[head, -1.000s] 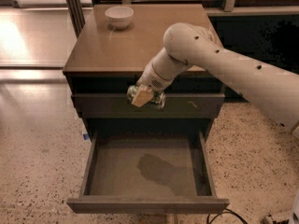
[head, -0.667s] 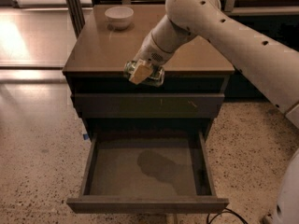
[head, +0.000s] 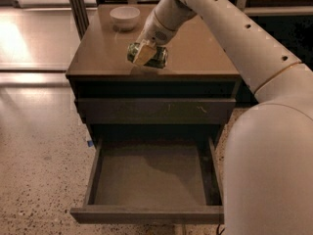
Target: Pick green can from middle drawer and place on counter
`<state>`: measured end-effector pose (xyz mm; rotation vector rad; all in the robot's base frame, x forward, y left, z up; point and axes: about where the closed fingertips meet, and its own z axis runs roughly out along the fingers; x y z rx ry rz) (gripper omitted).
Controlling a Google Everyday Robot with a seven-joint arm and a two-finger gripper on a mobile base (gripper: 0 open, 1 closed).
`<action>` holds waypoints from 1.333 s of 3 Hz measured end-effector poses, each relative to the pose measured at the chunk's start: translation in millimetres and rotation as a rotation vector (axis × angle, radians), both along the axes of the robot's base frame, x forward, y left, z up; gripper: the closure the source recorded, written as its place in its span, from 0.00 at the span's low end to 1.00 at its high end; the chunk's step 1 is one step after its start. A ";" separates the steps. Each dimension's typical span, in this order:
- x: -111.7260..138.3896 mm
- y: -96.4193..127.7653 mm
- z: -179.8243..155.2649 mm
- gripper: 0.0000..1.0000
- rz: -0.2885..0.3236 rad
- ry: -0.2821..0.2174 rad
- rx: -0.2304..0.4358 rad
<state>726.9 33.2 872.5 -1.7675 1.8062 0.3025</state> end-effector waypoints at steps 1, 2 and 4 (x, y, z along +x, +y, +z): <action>43.0 2.1 -22.6 1.00 0.007 0.035 -0.041; 56.6 1.0 -40.2 1.00 0.000 0.064 -0.054; 56.7 1.0 -40.3 0.50 0.000 0.064 -0.054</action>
Offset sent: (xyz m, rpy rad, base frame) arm 0.1806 -0.0334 0.0140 0.0090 -0.0152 -0.0920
